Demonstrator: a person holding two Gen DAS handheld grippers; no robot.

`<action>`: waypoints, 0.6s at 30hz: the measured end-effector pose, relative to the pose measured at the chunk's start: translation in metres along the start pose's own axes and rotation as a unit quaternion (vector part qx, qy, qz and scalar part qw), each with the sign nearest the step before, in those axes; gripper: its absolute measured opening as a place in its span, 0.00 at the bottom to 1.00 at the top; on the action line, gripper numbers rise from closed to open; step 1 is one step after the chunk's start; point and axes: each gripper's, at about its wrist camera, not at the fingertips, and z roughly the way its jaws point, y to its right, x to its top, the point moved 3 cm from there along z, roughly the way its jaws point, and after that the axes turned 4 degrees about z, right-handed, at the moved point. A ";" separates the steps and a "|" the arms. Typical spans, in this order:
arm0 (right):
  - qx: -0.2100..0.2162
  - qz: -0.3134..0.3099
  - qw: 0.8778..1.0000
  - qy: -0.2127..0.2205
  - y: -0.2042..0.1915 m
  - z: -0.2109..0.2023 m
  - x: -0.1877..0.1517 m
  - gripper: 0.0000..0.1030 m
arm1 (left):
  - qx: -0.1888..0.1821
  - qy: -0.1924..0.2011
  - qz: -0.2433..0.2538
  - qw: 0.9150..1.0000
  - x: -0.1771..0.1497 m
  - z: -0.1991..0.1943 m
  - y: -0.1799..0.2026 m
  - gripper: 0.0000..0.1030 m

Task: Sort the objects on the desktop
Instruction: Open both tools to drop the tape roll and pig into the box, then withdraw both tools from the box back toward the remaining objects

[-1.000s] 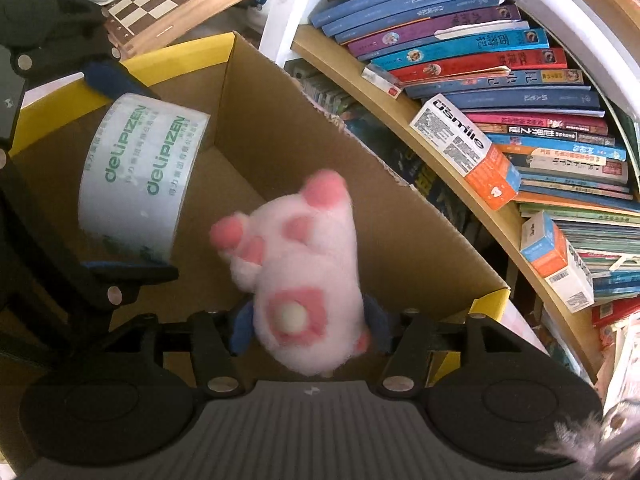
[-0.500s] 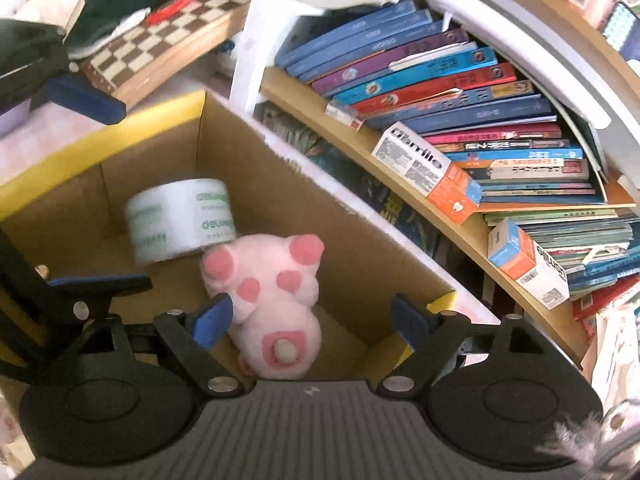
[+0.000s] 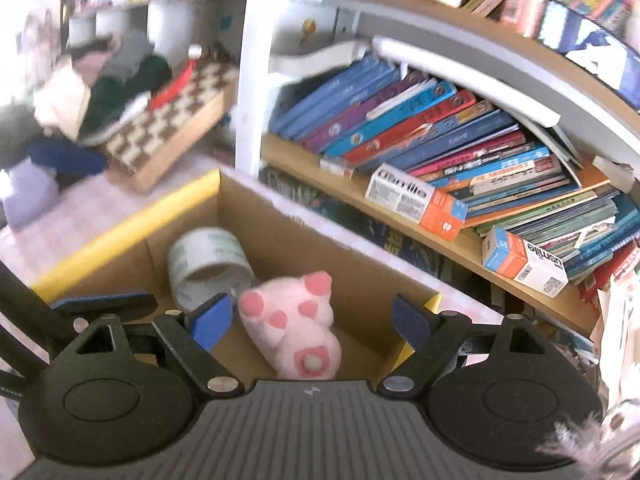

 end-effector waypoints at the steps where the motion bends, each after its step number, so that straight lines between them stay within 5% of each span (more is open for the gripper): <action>1: 0.002 0.008 1.000 0.010 0.000 -0.006 0.001 0.84 | 0.003 0.007 -0.007 1.000 0.000 -0.006 -0.001 0.95; 18: -0.037 0.122 0.983 0.135 -0.027 -0.118 -0.036 0.89 | 0.027 0.060 -0.119 0.991 -0.054 -0.099 -0.010 0.96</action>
